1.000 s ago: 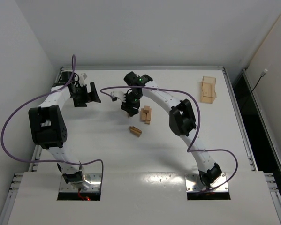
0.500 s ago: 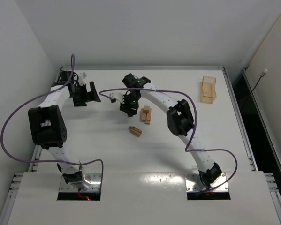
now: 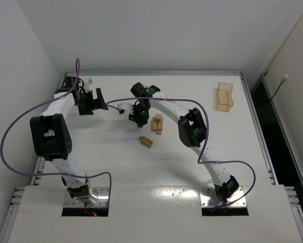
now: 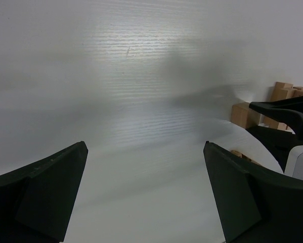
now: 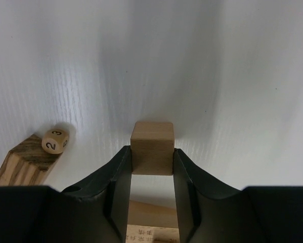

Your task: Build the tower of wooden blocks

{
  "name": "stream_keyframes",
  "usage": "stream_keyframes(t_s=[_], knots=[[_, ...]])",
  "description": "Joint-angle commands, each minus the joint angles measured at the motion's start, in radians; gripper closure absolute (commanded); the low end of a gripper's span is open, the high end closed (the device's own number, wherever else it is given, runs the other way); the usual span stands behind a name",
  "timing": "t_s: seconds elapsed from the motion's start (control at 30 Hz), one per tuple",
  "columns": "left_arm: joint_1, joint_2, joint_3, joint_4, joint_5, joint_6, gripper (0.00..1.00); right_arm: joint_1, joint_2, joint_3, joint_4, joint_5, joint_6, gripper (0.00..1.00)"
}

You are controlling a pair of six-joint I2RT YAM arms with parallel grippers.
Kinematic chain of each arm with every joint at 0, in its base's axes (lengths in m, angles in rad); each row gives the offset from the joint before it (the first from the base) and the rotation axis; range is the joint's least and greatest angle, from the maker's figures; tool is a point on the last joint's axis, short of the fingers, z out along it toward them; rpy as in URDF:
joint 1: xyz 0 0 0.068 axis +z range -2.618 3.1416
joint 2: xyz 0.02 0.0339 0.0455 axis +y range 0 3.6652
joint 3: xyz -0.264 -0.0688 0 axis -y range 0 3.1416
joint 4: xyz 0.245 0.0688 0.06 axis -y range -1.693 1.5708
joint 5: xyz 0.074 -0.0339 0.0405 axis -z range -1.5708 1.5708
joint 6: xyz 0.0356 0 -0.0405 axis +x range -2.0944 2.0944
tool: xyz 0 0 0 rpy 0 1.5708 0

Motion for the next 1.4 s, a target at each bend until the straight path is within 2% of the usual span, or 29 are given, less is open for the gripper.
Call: stream_keyframes(t_s=[0.0, 0.17, 0.43, 0.57, 0.67, 0.77, 0.9, 0.97, 1.03, 1.07, 1.13, 1.23, 1.37], knots=[[0.014, -0.001, 0.027, 0.005, 0.022, 0.002, 0.01, 0.006, 0.024, 0.034, 0.012, 0.012, -0.01, 0.84], [0.014, -0.001, 0.027, 0.005, 0.022, 0.002, 0.01, 0.006, 0.005, 0.025, 0.003, 0.012, -0.01, 1.0], [0.014, -0.033, -0.006, 0.023, 0.044, 0.002, 0.01, -0.025, -0.269, -0.093, -0.051, -0.121, 0.044, 1.0], [0.014, -0.044, -0.015, 0.032, 0.063, 0.002, 0.01, -0.043, -0.352, -0.113, -0.135, -0.14, 0.044, 1.0], [0.014, -0.053, -0.015, 0.032, 0.063, -0.007, 0.01, -0.052, -0.416, -0.175, -0.117, -0.122, 0.074, 1.0], [0.014, -0.053, -0.015, 0.032, 0.073, -0.007, 0.01, -0.061, -0.476, -0.255, -0.089, -0.112, 0.183, 1.0], [0.014, -0.088, -0.024, 0.043, 0.024, -0.027, 0.01, -0.061, -0.591, -0.416, 0.058, -0.025, 0.436, 1.0], [0.014, -0.116, -0.064, 0.069, -0.021, -0.056, 0.01, -0.061, -0.64, -0.516, 0.108, 0.042, 0.626, 1.0], [-0.006, -0.149, -0.093, 0.09, -0.082, -0.09, 0.01, -0.029, -0.703, -0.6, 0.162, 0.246, 0.772, 1.0], [-0.017, -0.183, -0.117, 0.09, -0.145, -0.099, 0.01, 0.0, -0.725, -0.628, 0.176, 0.322, 0.906, 1.0], [-0.051, -0.209, -0.137, 0.103, -0.212, -0.136, 0.01, 0.021, -0.755, -0.692, 0.199, 0.475, 0.993, 1.0], [-0.074, -0.251, -0.168, 0.113, -0.324, -0.174, 0.01, 0.046, -0.755, -0.702, 0.167, 0.676, 1.183, 1.0], [-0.094, -0.278, -0.177, 0.113, -0.45, -0.217, 0.01, 0.046, -0.694, -0.629, 0.107, 0.719, 1.323, 1.0]])
